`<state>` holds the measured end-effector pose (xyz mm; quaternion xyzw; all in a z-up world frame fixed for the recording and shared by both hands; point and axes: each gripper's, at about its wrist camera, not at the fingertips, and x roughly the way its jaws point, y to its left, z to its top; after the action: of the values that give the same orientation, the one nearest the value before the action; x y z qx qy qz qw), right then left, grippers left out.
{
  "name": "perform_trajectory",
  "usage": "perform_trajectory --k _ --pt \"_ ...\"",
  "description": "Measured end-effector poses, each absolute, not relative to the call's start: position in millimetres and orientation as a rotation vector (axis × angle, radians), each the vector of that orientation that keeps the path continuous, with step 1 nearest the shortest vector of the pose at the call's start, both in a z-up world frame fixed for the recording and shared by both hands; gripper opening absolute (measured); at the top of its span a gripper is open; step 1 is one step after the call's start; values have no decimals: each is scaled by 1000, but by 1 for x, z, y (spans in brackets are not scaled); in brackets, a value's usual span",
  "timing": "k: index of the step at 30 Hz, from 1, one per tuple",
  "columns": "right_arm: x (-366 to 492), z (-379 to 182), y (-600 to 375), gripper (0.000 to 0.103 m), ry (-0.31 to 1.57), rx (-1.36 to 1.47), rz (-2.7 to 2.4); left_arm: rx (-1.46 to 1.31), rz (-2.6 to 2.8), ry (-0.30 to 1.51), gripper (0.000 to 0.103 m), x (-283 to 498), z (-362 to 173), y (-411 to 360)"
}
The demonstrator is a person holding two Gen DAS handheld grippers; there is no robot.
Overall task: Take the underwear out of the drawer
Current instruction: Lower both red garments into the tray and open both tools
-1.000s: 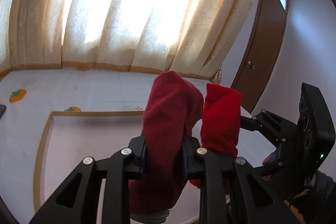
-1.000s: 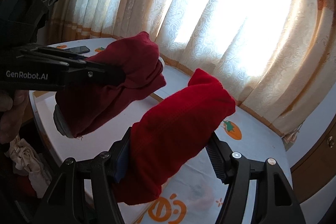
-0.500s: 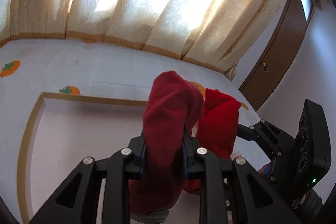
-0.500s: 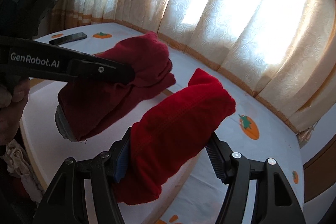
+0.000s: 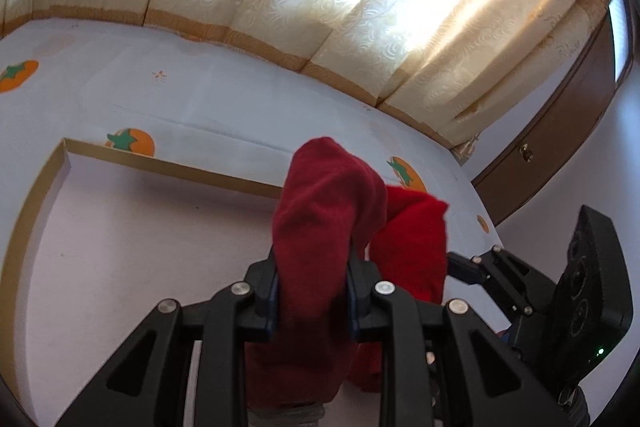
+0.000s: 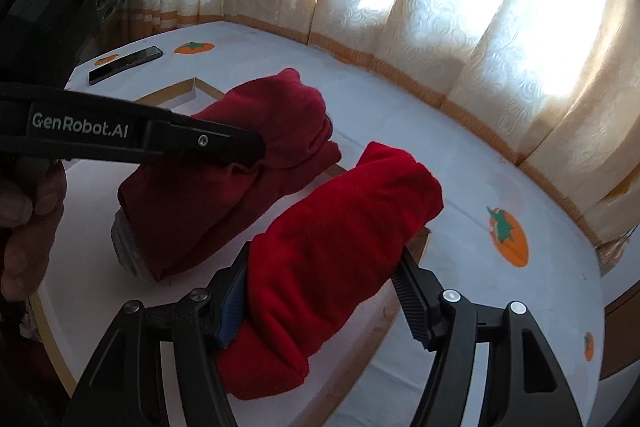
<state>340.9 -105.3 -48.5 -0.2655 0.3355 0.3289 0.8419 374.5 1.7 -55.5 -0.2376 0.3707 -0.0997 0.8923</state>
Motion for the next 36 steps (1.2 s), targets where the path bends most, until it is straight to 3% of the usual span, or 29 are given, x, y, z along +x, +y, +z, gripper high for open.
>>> perform_trajectory --k 8,30,36 --pt "348 -52 -116 83 734 -507 648 -535 -187 816 54 384 -66 -1" --pt "226 -13 -141 88 629 -362 734 -298 -294 674 58 280 -15 -20" --pt "179 -12 -140 88 616 -350 781 -277 -314 638 63 241 -5 -16"
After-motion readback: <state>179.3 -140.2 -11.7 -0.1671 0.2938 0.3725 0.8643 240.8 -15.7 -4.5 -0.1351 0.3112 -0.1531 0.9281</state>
